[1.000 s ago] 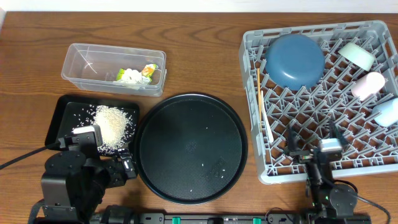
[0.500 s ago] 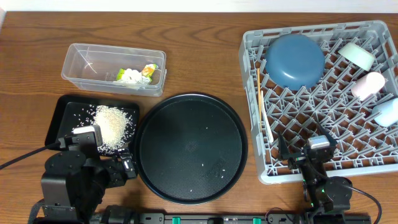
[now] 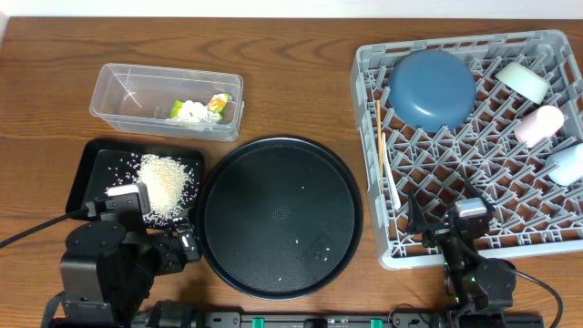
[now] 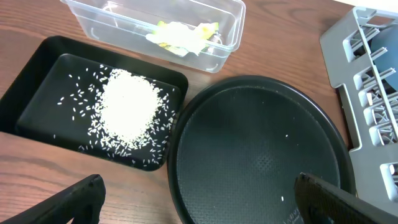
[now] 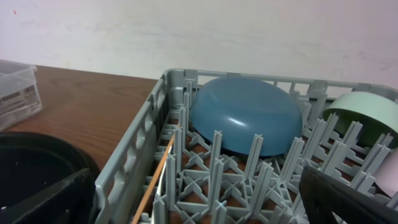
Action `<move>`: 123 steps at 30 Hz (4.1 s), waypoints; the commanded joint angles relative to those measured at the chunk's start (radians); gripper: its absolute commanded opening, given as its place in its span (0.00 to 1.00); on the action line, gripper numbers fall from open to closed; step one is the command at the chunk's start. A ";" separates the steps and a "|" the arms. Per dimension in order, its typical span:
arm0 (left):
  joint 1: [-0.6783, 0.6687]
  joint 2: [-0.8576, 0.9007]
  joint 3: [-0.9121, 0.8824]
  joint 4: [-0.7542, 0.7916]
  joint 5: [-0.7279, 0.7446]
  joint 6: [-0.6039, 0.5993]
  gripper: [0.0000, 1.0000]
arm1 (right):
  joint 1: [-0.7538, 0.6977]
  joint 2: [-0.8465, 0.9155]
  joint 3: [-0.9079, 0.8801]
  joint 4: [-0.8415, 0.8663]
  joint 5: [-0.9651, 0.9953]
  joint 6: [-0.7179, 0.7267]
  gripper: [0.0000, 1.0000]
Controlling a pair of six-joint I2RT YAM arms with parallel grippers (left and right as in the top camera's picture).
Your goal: Sort waste into correct bins and load items into the dishwasher rack
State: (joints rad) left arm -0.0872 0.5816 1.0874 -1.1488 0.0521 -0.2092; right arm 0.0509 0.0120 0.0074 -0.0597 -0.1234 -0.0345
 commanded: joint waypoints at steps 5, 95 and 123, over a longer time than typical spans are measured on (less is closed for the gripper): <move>-0.001 -0.002 -0.001 -0.001 -0.008 -0.006 0.98 | -0.012 -0.007 -0.002 -0.005 0.006 0.023 0.99; 0.130 -0.578 -1.083 1.078 -0.087 0.149 0.98 | -0.012 -0.007 -0.002 -0.005 0.006 0.023 0.99; 0.130 -0.578 -1.083 1.078 -0.086 0.149 0.98 | -0.012 -0.007 -0.002 -0.005 0.006 0.023 0.99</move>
State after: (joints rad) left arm 0.0448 0.0105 0.0193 -0.0250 -0.0139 -0.0765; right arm 0.0509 0.0116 0.0074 -0.0601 -0.1196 -0.0292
